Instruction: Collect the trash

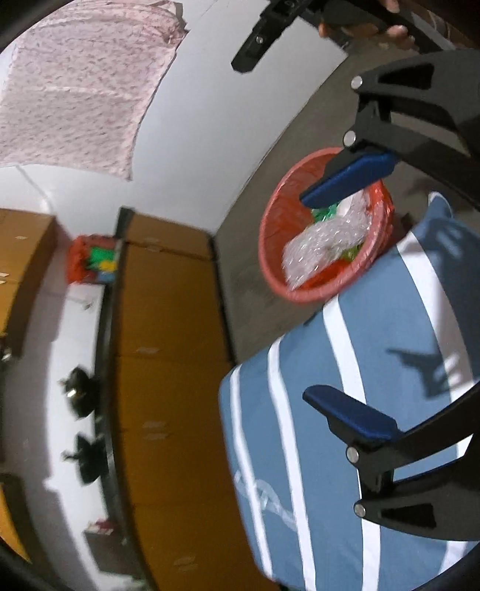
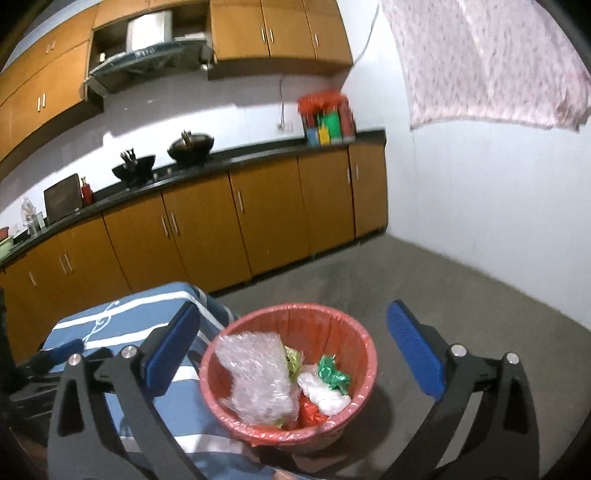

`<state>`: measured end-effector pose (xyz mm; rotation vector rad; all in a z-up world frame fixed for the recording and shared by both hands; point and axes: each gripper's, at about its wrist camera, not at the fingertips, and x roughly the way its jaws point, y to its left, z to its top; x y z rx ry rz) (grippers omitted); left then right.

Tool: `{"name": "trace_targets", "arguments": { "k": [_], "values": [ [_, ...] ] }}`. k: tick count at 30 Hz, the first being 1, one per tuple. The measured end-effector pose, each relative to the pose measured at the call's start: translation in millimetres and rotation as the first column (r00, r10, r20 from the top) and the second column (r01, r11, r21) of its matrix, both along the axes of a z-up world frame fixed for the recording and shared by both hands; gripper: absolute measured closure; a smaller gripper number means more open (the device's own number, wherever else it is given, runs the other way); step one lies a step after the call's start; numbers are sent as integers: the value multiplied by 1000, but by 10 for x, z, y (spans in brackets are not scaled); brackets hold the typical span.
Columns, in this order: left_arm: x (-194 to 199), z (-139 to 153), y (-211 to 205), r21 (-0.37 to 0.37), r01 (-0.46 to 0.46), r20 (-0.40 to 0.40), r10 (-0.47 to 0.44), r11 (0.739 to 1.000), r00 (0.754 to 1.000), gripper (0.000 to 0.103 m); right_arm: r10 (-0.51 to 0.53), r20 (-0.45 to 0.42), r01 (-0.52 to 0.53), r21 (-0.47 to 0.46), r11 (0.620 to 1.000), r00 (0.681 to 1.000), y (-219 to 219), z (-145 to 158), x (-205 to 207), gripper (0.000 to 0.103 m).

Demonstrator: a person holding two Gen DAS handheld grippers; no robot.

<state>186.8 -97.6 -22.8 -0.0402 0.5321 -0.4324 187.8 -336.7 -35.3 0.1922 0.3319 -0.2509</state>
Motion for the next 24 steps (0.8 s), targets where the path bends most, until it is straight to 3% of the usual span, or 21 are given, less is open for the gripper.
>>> {"name": "trace_targets", "arguments": {
  "k": [4,9,15,24],
  "values": [
    [-354,134,229,10,-83,77,82,997,994,2,2,52,0,-39,999,999,298,183,-346,4],
    [-668,229,485,2,-163,129,161,987,979,2,-8,44,13,-123,992,999,639,228,-658,4],
    [-969,190,617,56,-250,184,236,967,954,2,-71,40,76,-148,986,997,894,63,-964,4],
    [-1271,99,742,84,-307,218,283,948,934,2,5,-12,-6,-116,993,1000,1076,-167,-1131,4]
  ]
}}
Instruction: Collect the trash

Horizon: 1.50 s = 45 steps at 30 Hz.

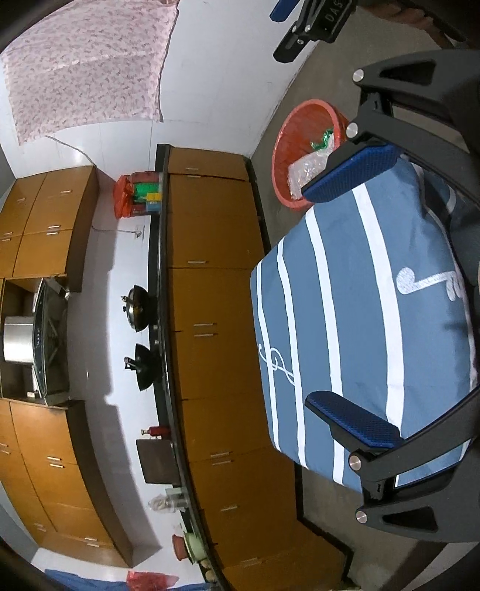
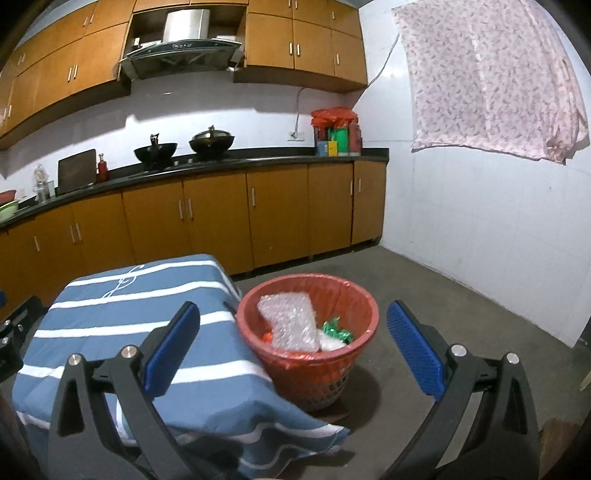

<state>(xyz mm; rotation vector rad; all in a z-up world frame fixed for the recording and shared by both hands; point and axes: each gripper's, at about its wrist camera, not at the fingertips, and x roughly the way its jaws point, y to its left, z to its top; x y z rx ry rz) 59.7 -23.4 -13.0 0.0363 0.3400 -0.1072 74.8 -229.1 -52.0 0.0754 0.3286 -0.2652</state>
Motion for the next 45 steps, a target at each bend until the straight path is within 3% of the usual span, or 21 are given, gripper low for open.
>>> {"name": "trace_targets", "arguments": {
  "k": [14,45],
  "values": [
    [-169,-135,51,36,-15,14,14,999,1000,2,12,9,-12,-45,999,1000,176,-53,-141,4],
    [-227,-170,113,11,-17,-4,17,1000,1000,2,8,16,-8,-29,1000,1000,243,-58,-141,4]
  ]
}}
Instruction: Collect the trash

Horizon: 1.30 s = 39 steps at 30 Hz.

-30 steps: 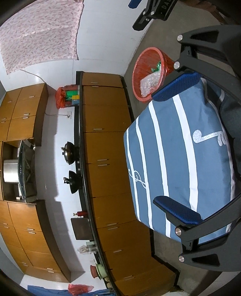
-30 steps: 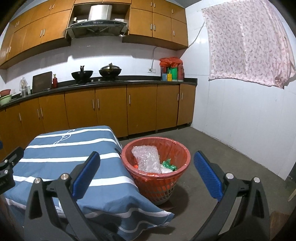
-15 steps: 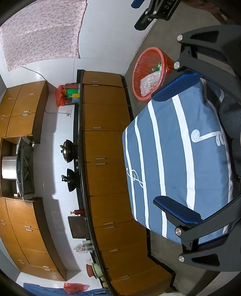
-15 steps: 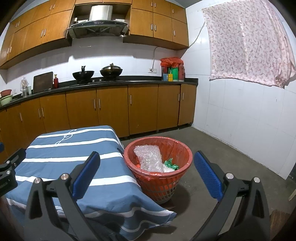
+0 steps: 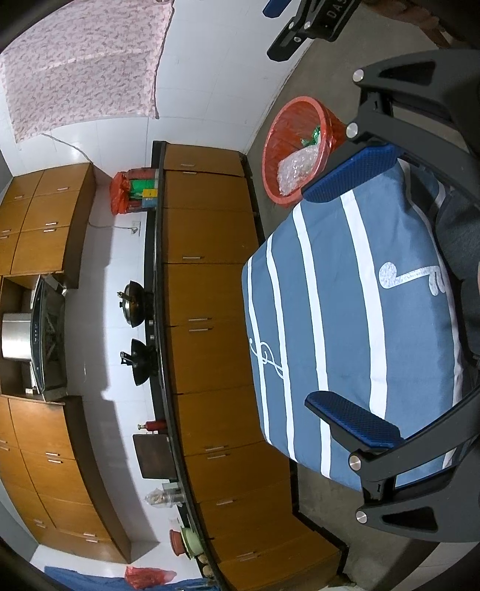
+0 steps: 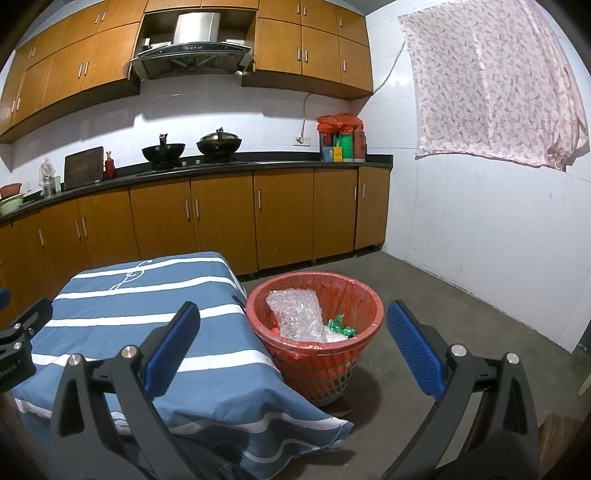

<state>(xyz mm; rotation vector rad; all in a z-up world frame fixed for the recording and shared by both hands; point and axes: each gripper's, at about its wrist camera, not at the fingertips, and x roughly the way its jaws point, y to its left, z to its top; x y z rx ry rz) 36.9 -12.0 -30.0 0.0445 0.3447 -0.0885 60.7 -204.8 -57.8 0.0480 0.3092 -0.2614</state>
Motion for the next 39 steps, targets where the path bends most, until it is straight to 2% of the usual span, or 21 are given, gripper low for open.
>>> {"name": "trace_targets", "arguments": {
  "k": [39],
  "values": [
    [20,0,38,-18,-7,-18,7,1000,1000,2,1,-5,-1,6,1000,1000,7,-64,5,4]
  ]
}}
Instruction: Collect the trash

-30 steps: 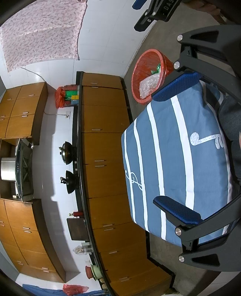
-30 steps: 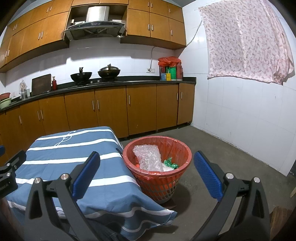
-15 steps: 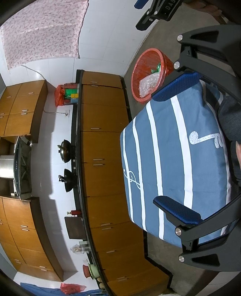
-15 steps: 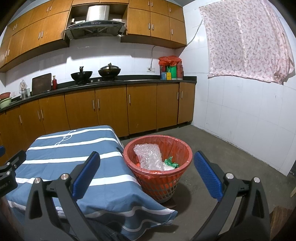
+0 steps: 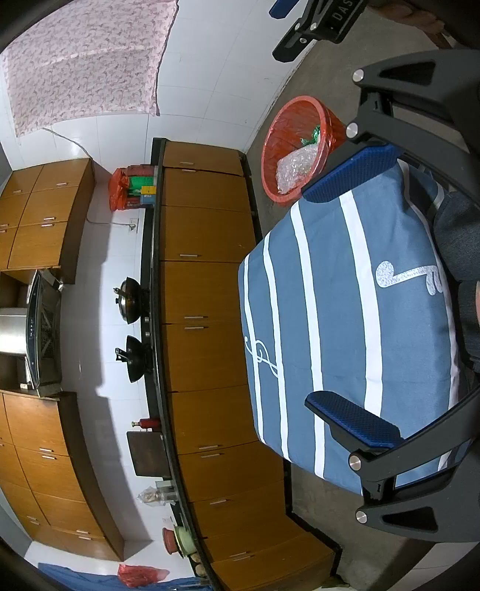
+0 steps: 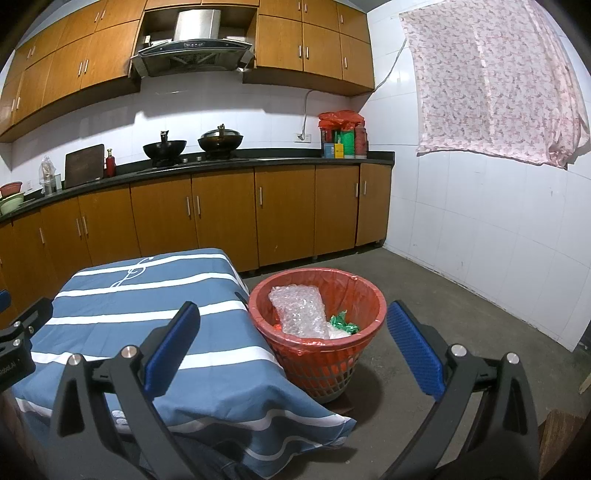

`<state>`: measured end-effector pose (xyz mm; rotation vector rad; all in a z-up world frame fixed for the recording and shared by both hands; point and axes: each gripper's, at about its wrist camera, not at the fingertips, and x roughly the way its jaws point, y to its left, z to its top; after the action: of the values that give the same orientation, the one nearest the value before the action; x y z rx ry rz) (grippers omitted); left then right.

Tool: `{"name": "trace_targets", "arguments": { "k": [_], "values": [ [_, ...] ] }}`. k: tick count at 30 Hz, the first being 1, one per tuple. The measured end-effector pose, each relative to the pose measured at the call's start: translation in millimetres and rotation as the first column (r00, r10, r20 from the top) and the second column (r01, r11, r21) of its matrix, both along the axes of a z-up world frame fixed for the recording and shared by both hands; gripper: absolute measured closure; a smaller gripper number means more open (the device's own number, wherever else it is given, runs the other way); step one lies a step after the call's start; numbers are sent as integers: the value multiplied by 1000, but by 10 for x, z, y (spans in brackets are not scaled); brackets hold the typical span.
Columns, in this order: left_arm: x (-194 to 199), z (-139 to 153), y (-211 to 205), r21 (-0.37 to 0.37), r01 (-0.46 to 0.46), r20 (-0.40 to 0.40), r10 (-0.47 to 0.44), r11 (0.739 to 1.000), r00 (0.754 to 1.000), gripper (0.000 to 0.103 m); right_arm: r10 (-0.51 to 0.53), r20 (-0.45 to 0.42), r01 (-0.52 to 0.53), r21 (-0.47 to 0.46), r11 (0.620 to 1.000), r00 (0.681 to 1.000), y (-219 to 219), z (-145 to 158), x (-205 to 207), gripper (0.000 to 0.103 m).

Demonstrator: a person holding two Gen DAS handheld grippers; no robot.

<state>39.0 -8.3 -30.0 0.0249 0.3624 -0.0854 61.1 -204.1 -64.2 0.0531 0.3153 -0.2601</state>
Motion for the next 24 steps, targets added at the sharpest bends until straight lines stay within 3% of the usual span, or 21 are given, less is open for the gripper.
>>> {"name": "trace_targets", "arguments": {
  "k": [24],
  "values": [
    [1,5,3,-1,0,-1,0,1000,1000,2,6,-3,-6,5,1000,1000,-40,-39,37,4]
  ]
}}
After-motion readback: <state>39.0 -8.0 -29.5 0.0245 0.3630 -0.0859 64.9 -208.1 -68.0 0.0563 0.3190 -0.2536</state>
